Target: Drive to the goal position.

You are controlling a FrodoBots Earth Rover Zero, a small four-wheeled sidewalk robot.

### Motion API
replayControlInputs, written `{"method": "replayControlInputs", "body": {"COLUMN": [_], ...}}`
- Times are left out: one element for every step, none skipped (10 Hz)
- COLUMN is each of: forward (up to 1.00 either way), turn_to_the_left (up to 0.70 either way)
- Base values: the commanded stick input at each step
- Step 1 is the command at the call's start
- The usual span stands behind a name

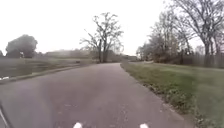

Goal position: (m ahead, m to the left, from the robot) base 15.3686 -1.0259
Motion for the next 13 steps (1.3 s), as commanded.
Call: {"method": "replayControlInputs", "body": {"forward": [0.00, 0.00, 0.00, 0.00, 0.00, 0.00, 0.00, 0.00, 0.82, 1.00, 1.00, 1.00, 1.00], "turn_to_the_left": [0.00, 0.00, 0.00, 0.00, 0.00, 0.00, 0.00, 0.00, 0.00, 0.00, 0.00, 0.00, 0.00]}}
